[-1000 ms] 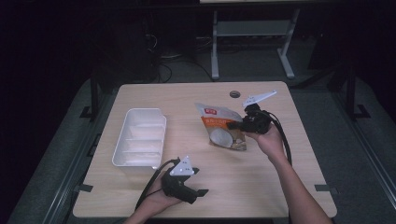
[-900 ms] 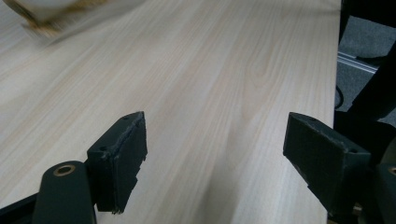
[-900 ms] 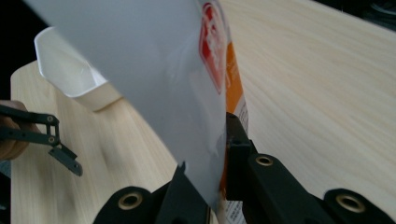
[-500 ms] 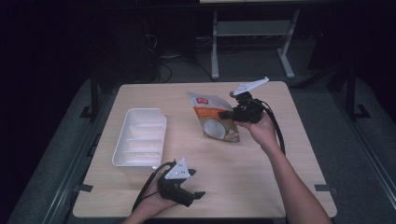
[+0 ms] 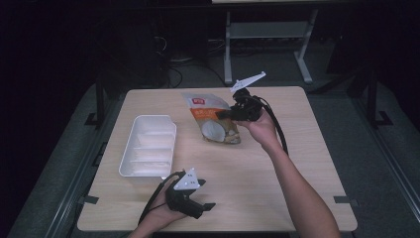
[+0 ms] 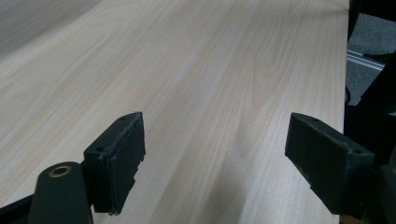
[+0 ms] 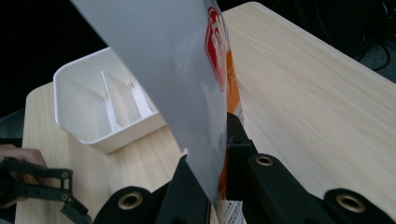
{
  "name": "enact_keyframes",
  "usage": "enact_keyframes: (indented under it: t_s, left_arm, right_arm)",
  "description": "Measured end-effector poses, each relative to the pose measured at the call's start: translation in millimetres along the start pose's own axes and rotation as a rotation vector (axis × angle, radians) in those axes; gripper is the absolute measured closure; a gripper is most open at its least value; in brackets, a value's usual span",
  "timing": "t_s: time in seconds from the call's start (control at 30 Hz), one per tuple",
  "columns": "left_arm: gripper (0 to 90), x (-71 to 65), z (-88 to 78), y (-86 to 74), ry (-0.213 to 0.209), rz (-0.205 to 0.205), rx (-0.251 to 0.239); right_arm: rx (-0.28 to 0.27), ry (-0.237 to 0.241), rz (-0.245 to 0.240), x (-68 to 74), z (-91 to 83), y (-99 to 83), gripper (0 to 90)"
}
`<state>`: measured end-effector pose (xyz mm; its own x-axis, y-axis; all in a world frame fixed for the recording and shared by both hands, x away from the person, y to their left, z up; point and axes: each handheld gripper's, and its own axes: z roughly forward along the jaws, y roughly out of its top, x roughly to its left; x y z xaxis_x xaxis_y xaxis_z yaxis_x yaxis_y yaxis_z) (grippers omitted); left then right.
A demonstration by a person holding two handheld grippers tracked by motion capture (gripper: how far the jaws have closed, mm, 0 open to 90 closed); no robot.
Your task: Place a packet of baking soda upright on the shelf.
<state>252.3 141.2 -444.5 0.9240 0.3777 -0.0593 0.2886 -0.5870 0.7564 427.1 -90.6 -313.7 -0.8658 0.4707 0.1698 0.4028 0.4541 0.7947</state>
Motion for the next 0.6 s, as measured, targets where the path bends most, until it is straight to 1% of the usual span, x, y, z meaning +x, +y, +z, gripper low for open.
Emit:
enact_keyframes:
  t_s: [0.13, 0.17, 0.23, 0.33, 0.47, 0.5, 0.6]
  left_arm:
    - [19.8, 0.5, 1.5, -1.5, 0.000, -0.001, 0.008]
    - [19.8, 0.3, 2.2, -2.3, 0.000, 0.000, 0.009]
    - [19.7, 0.4, 2.5, -2.5, 0.002, 0.002, 0.010]
    - [19.7, 0.7, 3.0, -3.2, 0.003, 0.003, 0.011]
    - [19.7, 1.5, 3.0, -4.1, 0.013, 0.011, 0.022]
    - [19.7, 2.1, 3.5, -4.7, 0.015, 0.013, 0.029]
    - [19.2, 2.6, 4.3, -5.5, 0.011, 0.015, 0.035]
  right_arm:
    - [-0.009, 0.009, -0.001, 0.7, 4.8, 7.0, 89.9]
    - [-0.015, 0.019, -0.002, 1.3, 9.1, 12.0, 89.9]
    - [-0.021, 0.019, -0.006, 2.8, 12.7, 15.0, 89.9]
    - [-0.022, 0.030, -0.001, 4.3, 17.6, 18.1, 89.9]
    - [-0.012, 0.042, -0.021, 8.0, 28.5, 26.7, 89.9]
    - [-0.015, 0.048, -0.025, 9.5, 34.0, 31.2, 89.9]
    - [-0.020, 0.066, -0.030, 10.7, 42.0, 37.2, 89.9]
